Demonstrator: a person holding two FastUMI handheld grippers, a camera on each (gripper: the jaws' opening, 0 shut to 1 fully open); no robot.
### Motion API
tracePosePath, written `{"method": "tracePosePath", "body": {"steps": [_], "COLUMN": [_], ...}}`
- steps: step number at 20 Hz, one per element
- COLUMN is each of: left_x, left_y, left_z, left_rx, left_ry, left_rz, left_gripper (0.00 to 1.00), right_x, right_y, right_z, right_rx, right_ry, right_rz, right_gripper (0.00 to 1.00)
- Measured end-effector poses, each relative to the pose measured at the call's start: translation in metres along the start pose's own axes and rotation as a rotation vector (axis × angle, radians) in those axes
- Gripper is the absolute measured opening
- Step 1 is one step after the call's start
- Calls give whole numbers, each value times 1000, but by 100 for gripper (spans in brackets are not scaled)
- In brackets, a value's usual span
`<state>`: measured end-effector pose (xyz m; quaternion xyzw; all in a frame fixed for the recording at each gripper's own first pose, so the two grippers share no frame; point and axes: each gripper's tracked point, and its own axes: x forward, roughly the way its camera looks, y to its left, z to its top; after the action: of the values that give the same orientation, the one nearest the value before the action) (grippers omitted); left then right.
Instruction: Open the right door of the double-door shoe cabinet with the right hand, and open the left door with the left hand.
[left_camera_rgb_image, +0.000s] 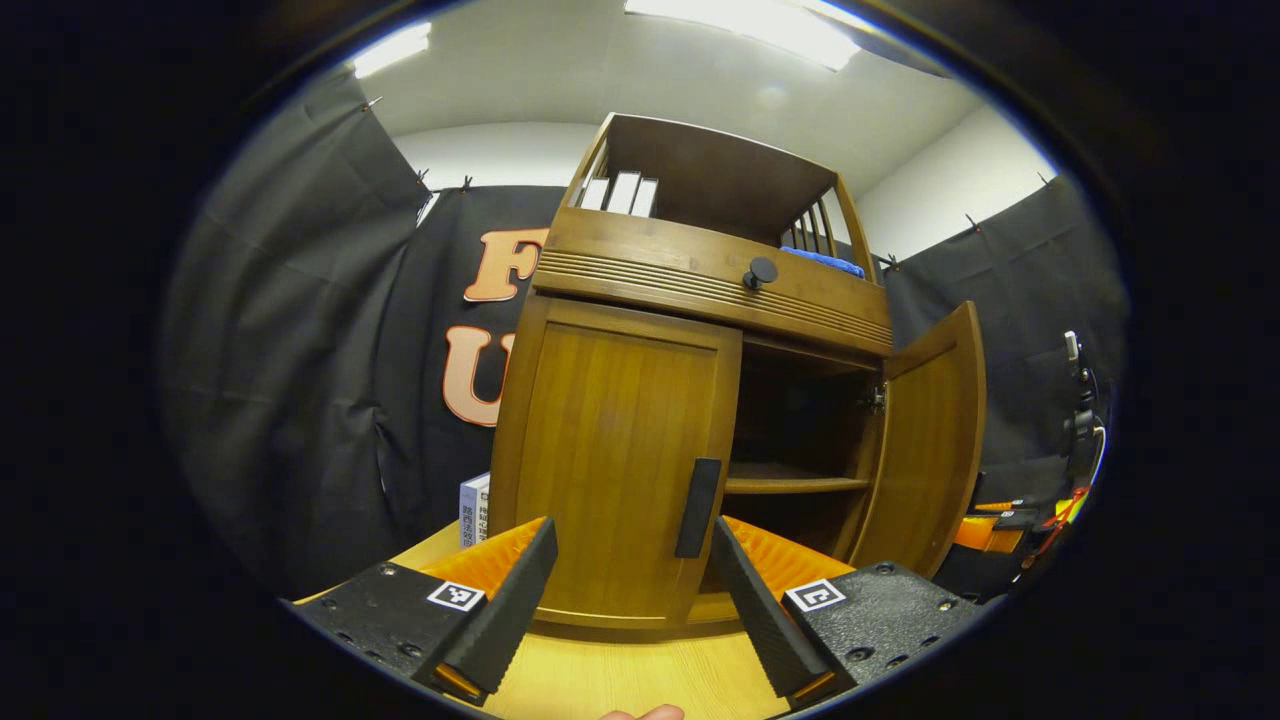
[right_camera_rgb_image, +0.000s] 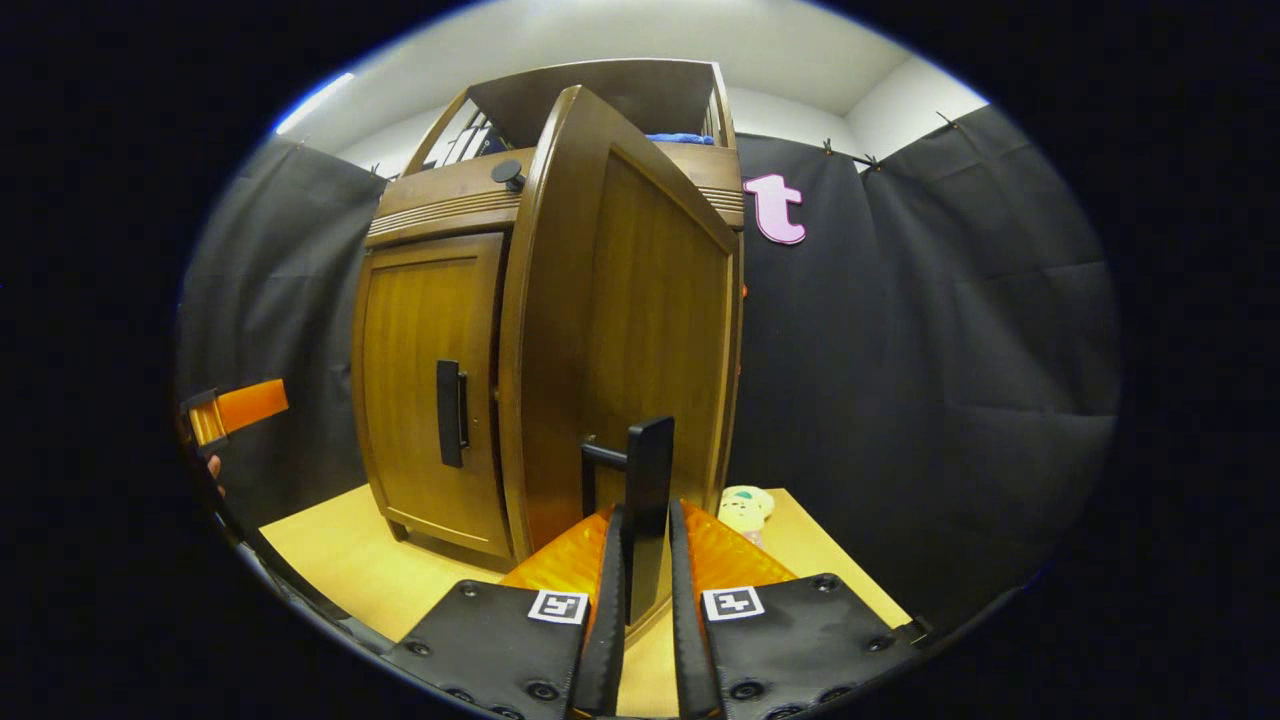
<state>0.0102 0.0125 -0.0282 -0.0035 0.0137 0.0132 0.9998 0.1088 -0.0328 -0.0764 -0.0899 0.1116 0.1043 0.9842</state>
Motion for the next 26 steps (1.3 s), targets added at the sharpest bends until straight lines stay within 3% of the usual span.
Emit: {"method": "tracePosePath", "body": {"steps": [1, 2, 3, 5, 9, 13, 15, 18, 19, 20, 21, 22, 23, 24, 26], "left_x": [0, -1, -2, -3, -5, -6, -6, -6, -7, -7, -8, -9, -11, -10, -14], "left_y": [-2, -2, -3, -4, 5, 7, 8, 8, 8, 10, 10, 11, 12, 12, 14], "left_z": [-1, -2, -3, -5, -6, -8, -6, -6, -6, -7, -8, -9, -9, -8, -7], "left_rx": [1, 3, 2, 4, 12, 5, 7, 9, 9, 7, 4, 4, 5, 6, 8], "left_ry": [1, 2, 4, 5, -1, 0, -8, -13, -11, -8, -6, -3, -2, -1, -4], "left_rz": [-3, -4, -8, -12, 7, 3, 2, -4, -3, -2, -3, -2, -1, -1, 2], "left_gripper": [94, 91, 91, 91, 91, 91, 94, 91, 91, 91, 94, 91, 91, 94, 91], "right_x": [-1, -1, -2, -2, -6, -8, -7, -9, -9, -10, -8, -8, -7, -7, -3], "right_y": [-1, -2, -3, -6, -27, -59, -70, -77, -81, -88, -94, -100, -105, -110, -115], "right_z": [-4, -6, -7, -7, -7, -7, -8, -7, -7, -8, -9, -8, -8, -9, -7], "right_rx": [0, 5, 10, 21, 55, 63, 146, 153, 149, 149, 153, 154, 153, 158, 150], "right_ry": [13, 19, 21, 24, 30, 34, 27, 19, 17, 17, 19, 18, 18, 24, 26], "right_rz": [-2, -4, -8, -17, -69, -135, -120, -64, -48, -34, -18, -1, 13, 25, 54], "right_gripper": [29, 24, 33, 25, 25, 15, 10, 12, 2, 2, 26, 3, 3, 16, 16]}}
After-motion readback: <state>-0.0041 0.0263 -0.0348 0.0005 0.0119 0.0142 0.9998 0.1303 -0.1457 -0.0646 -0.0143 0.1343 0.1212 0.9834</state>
